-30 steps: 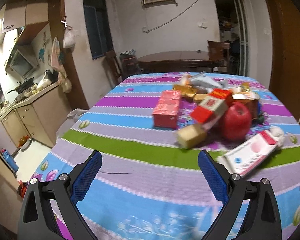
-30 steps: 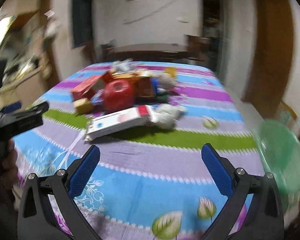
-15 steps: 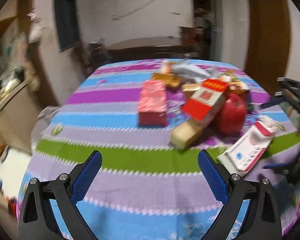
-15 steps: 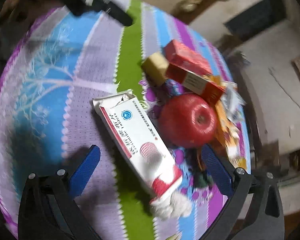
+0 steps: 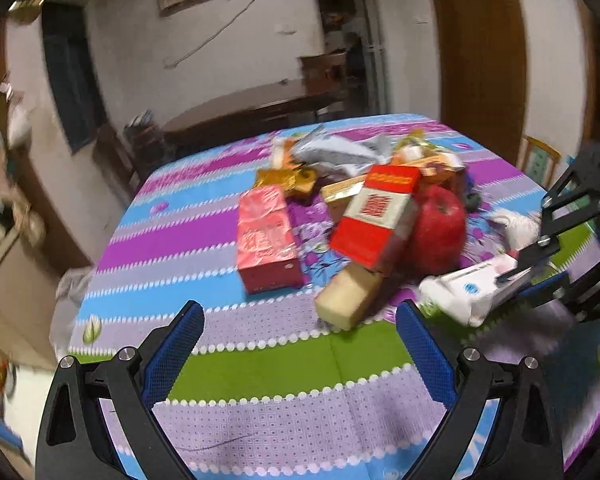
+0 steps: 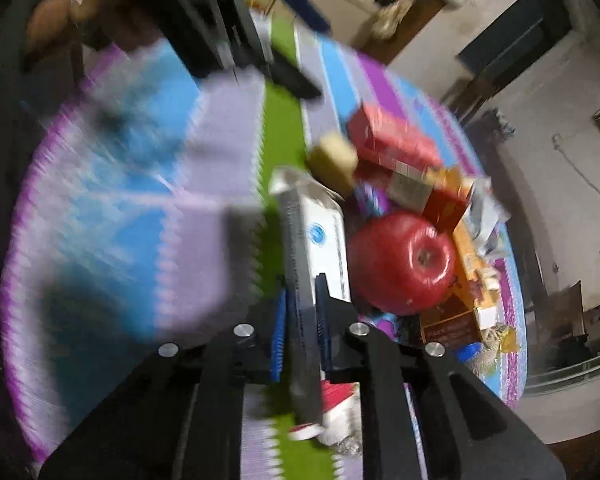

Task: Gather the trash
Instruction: 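Grasp the white medicine box with the right gripper while the left grasps the red cigarette box, then carry both boxes over the green bin with both grippers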

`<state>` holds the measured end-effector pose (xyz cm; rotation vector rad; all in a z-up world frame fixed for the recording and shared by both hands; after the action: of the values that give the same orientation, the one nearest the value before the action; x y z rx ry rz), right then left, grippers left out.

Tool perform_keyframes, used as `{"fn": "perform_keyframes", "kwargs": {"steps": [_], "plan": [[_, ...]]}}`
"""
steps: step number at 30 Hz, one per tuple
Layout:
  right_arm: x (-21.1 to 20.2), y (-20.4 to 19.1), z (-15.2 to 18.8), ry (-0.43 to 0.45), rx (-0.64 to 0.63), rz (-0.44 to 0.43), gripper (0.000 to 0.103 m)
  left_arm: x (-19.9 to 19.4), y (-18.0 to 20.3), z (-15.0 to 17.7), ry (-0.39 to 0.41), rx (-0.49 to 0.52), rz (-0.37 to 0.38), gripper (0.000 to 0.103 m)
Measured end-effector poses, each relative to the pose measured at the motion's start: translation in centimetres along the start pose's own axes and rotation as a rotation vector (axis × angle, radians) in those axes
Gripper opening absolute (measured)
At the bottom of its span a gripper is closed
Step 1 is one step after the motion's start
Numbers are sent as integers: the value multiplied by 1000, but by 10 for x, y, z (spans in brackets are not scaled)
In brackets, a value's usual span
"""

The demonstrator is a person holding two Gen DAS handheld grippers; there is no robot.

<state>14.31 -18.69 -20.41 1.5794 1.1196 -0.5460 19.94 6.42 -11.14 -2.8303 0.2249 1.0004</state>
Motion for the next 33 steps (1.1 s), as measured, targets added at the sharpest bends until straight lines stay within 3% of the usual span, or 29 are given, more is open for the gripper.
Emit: {"fn": "perform_keyframes", "kwargs": {"steps": [5, 9, 14, 17, 22, 25, 26, 27, 31, 33], "plan": [[-59, -22, -17, 172, 151, 69, 10, -1, 30, -2, 29, 140, 67, 95], [-98, -16, -3, 301, 460, 129, 11, 22, 59, -12, 0, 241, 164, 88], [-117, -4, 23, 360, 730, 189, 11, 63, 72, -29, -54, 301, 259, 88], [-121, -1, 36, 365, 800, 195, 11, 89, 73, -34, -95, 317, 289, 88], [-115, -4, 43, 368, 866, 186, 11, 101, 78, -40, -113, 317, 411, 89], [-111, -5, 48, 365, 894, 188, 11, 98, 82, -37, -132, 308, 484, 72], [-111, -9, 51, 366, 904, 190, 11, 95, 82, -36, -134, 304, 501, 61], [-111, -9, 53, 370, 917, 193, 11, 92, 83, -33, -134, 300, 513, 58], [-113, -8, 60, 376, 946, 209, 11, 88, 82, -26, -99, 318, 449, 58], [-116, -8, 61, 378, 951, 223, 11, 76, 80, -27, -76, 309, 451, 58]]}}
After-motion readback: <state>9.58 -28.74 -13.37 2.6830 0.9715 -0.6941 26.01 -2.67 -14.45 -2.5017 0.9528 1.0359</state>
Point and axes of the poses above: each gripper's, at about its wrist camera, not at the fingertips, and x roughly the way its jaws point, y to its right, z to its underside, the point moved 10 cm from there along x, roughly the way its jaws point, and after that the axes turned 9 degrees about -x, right-handed, at the moved point
